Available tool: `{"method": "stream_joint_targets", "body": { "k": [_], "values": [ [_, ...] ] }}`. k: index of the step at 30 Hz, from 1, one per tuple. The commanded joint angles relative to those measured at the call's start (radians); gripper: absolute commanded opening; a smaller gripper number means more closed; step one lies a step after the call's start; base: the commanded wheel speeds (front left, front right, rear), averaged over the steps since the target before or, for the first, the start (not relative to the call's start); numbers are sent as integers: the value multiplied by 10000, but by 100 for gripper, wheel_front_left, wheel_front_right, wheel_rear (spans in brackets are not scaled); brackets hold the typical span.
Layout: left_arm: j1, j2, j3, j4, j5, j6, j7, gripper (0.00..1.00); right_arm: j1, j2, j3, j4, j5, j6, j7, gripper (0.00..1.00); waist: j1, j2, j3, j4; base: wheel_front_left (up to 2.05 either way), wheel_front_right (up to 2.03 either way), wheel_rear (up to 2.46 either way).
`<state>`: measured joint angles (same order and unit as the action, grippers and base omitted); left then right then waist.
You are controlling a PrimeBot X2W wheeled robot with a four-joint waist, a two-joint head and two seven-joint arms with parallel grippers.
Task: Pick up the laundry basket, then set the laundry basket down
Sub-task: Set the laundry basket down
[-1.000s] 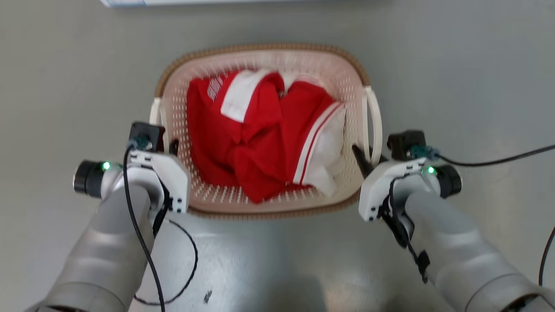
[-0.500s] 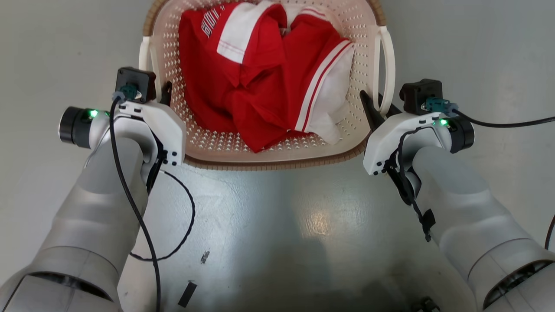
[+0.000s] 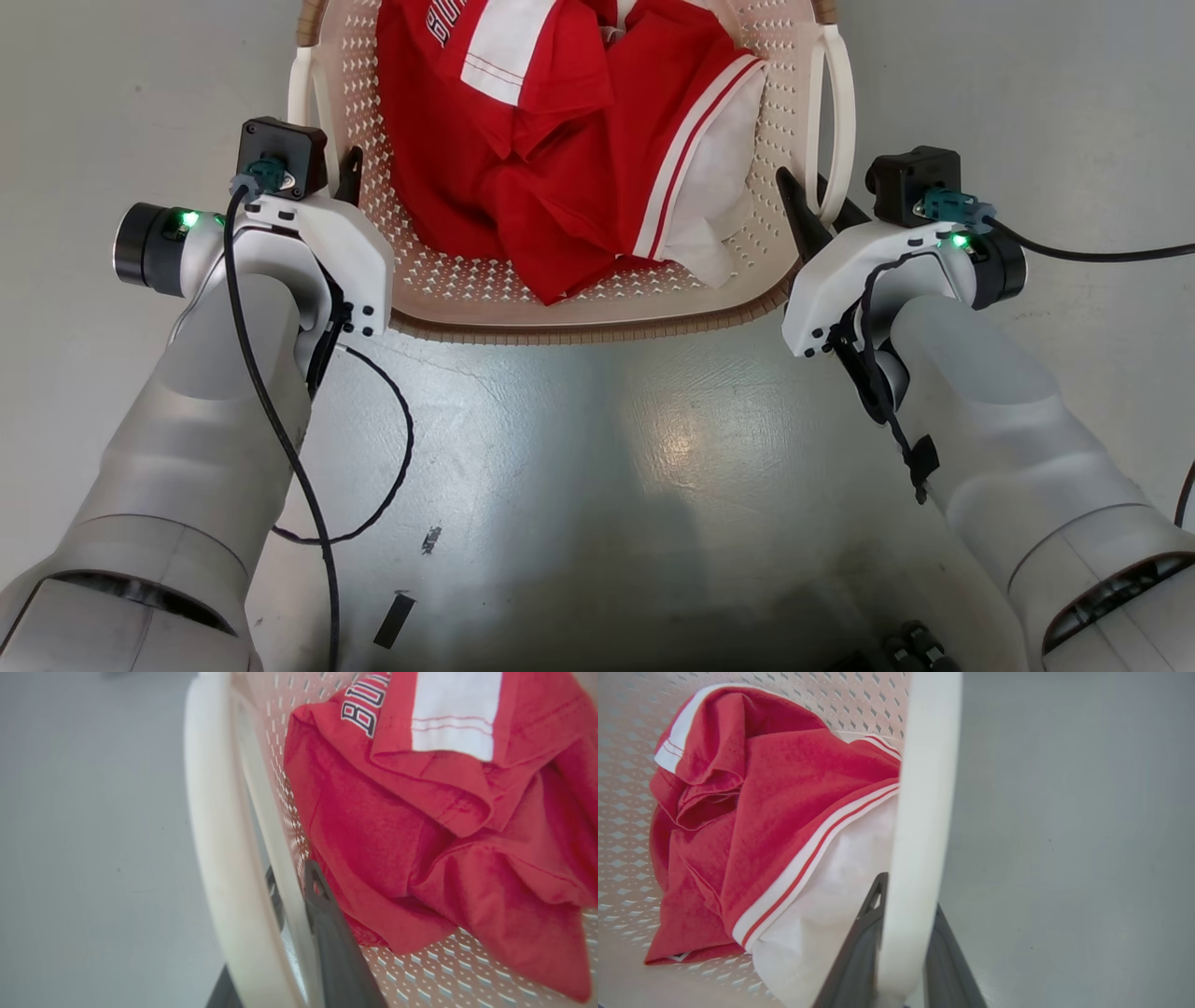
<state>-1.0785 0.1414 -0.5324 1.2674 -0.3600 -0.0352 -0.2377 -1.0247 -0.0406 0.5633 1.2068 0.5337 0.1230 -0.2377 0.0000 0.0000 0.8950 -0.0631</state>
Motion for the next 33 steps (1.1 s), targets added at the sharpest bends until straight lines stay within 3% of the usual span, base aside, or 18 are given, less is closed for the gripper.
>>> {"method": "stream_joint_targets", "body": {
  "k": [1,33],
  "values": [
    [63,711,-13,114,122,79,-1,0,375,-97,34,-161,-242,77,-240,0,0,0,19,-6,0,0,0],
    [-232,721,-363,212,-135,42,-19,0,666,-97,-527,-282,-579,77,-241,0,0,0,284,-101,0,0,0]
  ]
}}
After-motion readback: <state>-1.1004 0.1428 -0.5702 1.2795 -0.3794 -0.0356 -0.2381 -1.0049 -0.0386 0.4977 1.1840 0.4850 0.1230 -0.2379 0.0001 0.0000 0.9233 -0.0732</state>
